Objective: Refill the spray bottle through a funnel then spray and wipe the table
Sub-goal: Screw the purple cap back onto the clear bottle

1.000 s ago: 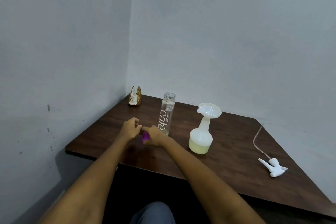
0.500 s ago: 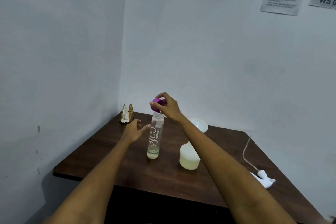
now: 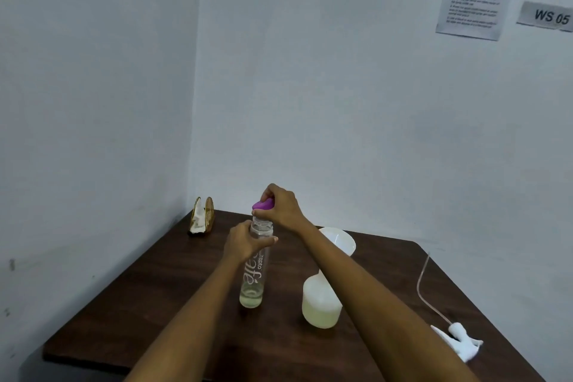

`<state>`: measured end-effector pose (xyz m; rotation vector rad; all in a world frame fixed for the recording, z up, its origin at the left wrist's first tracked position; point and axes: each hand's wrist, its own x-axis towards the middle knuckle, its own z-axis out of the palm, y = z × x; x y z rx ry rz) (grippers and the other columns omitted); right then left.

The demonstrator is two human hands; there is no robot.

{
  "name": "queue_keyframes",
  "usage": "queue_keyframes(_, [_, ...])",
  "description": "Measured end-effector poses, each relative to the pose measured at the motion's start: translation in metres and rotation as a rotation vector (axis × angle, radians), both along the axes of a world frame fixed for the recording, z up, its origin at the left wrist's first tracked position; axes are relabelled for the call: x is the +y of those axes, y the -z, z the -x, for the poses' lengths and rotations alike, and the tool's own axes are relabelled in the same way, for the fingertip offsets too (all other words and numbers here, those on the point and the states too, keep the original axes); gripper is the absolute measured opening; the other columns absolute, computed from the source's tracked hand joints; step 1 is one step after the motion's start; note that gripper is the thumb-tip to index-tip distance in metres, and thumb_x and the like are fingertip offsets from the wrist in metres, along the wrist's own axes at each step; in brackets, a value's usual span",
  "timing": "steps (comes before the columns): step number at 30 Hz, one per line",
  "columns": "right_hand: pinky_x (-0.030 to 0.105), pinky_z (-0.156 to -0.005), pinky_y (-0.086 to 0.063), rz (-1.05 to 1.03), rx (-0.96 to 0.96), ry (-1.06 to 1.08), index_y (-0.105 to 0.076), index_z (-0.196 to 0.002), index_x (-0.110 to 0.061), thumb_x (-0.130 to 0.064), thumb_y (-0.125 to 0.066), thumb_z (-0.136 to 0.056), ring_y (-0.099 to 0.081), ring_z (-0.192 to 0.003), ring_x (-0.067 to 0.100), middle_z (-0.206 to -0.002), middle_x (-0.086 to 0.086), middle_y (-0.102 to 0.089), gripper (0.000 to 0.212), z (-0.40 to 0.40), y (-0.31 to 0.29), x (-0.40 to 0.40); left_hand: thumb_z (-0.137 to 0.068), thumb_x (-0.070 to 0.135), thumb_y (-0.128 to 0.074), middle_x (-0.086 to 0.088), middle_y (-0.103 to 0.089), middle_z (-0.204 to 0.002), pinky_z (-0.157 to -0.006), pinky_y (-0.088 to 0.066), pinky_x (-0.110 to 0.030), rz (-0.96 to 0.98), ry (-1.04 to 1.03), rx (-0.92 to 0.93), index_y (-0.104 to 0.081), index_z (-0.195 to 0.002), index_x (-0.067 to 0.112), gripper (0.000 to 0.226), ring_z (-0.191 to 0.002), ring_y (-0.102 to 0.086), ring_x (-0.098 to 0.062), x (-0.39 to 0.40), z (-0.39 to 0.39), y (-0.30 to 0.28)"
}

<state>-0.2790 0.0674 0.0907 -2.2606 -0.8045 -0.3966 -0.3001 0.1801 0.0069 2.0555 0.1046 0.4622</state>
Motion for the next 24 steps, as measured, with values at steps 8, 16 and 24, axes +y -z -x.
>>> queue_keyframes(8, [0.029,-0.091,-0.046,0.364,0.075,0.017,-0.060,-0.118,-0.005,-0.015,-0.074,-0.078,-0.058,-0.111,0.026,-0.123,0.014,-0.061,0.044,0.001,-0.024,0.000,-0.064,0.031,-0.086,-0.008,-0.075,-0.092,-0.052,-0.042,-0.014,0.015,-0.064,0.045,-0.074,-0.097,0.009,0.041,-0.068,-0.062,-0.009,-0.003,-0.002,-0.004])
queue_keyframes(16, [0.026,-0.079,-0.046,0.647,0.140,-0.005,-0.065,-0.119,-0.011,0.004,-0.066,-0.078,-0.058,-0.105,0.024,-0.126,0.012,-0.061,0.044,0.016,-0.037,0.020,-0.064,0.031,-0.086,-0.009,-0.073,-0.102,-0.069,-0.047,-0.023,0.004,-0.025,0.168,-0.073,-0.100,0.010,0.044,-0.082,-0.064,-0.014,0.000,0.003,-0.016])
queue_keyframes(24, [0.033,-0.086,-0.052,0.640,0.131,0.010,-0.068,-0.113,-0.014,0.004,-0.066,-0.076,-0.060,-0.110,0.027,-0.119,0.013,-0.064,0.041,0.007,-0.030,0.021,-0.062,0.031,-0.087,-0.009,-0.073,-0.105,-0.074,-0.049,-0.023,0.002,-0.020,0.202,-0.071,-0.102,0.008,0.048,-0.093,-0.067,-0.017,0.002,0.001,-0.018])
